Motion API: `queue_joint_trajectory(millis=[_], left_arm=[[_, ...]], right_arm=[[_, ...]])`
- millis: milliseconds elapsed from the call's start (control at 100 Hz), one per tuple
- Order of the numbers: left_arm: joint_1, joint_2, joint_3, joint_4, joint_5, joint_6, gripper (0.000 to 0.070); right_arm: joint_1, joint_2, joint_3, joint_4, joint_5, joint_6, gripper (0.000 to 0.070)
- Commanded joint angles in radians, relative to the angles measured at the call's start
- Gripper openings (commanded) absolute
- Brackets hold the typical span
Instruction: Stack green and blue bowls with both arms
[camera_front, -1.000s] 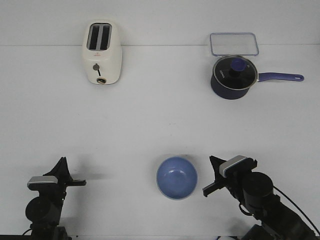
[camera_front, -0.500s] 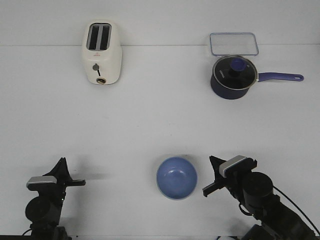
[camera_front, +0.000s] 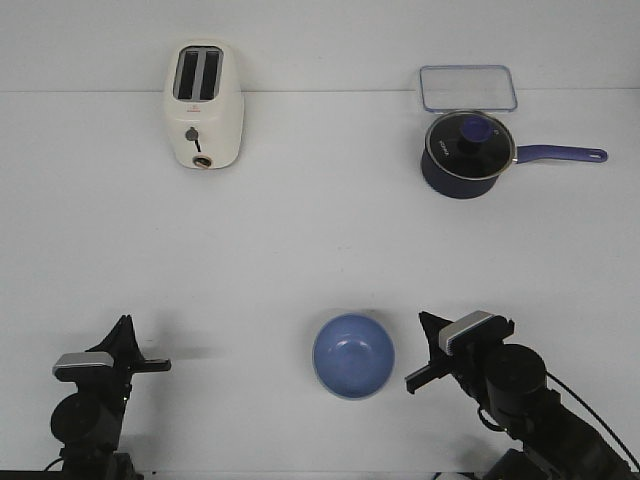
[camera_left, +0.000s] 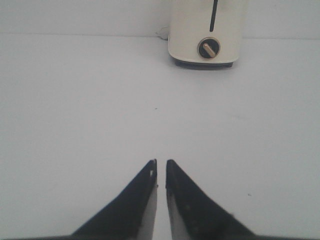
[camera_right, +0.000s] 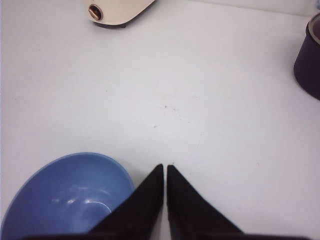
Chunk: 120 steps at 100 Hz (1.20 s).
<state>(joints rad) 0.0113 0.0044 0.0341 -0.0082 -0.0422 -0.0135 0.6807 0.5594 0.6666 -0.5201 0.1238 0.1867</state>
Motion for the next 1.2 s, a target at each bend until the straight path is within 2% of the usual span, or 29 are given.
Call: queue_joint_trajectory(millis=[0, 110, 210, 310, 480, 770, 1050, 1190], left_arm=[[0.002, -0.002, -0.020, 0.010, 0.007, -0.003, 0.0015], [0.002, -0.002, -0.020, 0.010, 0.006, -0.003, 0.0015], [0.002, -0.002, -0.020, 0.010, 0.006, -0.003, 0.0015], [0.002, -0.002, -0.020, 0.010, 0.007, -0.003, 0.0015], [0.002, -0.002, -0.020, 0.010, 0.008, -0.002, 0.0015], [0.002, -0.002, -0.020, 0.010, 0.009, -0.002, 0.0015], [0.002, -0.001, -0.020, 0.009, 0.009, -0.002, 0.0015], [0.002, -0.001, -0.020, 0.010, 0.009, -0.002, 0.0015]], right_arm=[[0.005, -0.015, 0.008, 0.015, 0.008, -0.030, 0.0012], [-0.076, -0.051, -0.002, 0.026, 0.003, -0.152, 0.0012], [-0.233, -0.138, -0.082, 0.126, -0.080, -0.216, 0.0012], [-0.410, -0.263, -0.227, 0.247, -0.143, -0.238, 0.0012], [-0.589, -0.458, -0.462, 0.358, -0.151, -0.236, 0.0012], [-0.651, -0.533, -0.651, 0.463, -0.150, -0.230, 0.0012], [-0.654, -0.558, -0.654, 0.395, -0.152, -0.204, 0.0012], [-0.654, -0.558, -0.654, 0.409, -0.151, -0.174, 0.0012]])
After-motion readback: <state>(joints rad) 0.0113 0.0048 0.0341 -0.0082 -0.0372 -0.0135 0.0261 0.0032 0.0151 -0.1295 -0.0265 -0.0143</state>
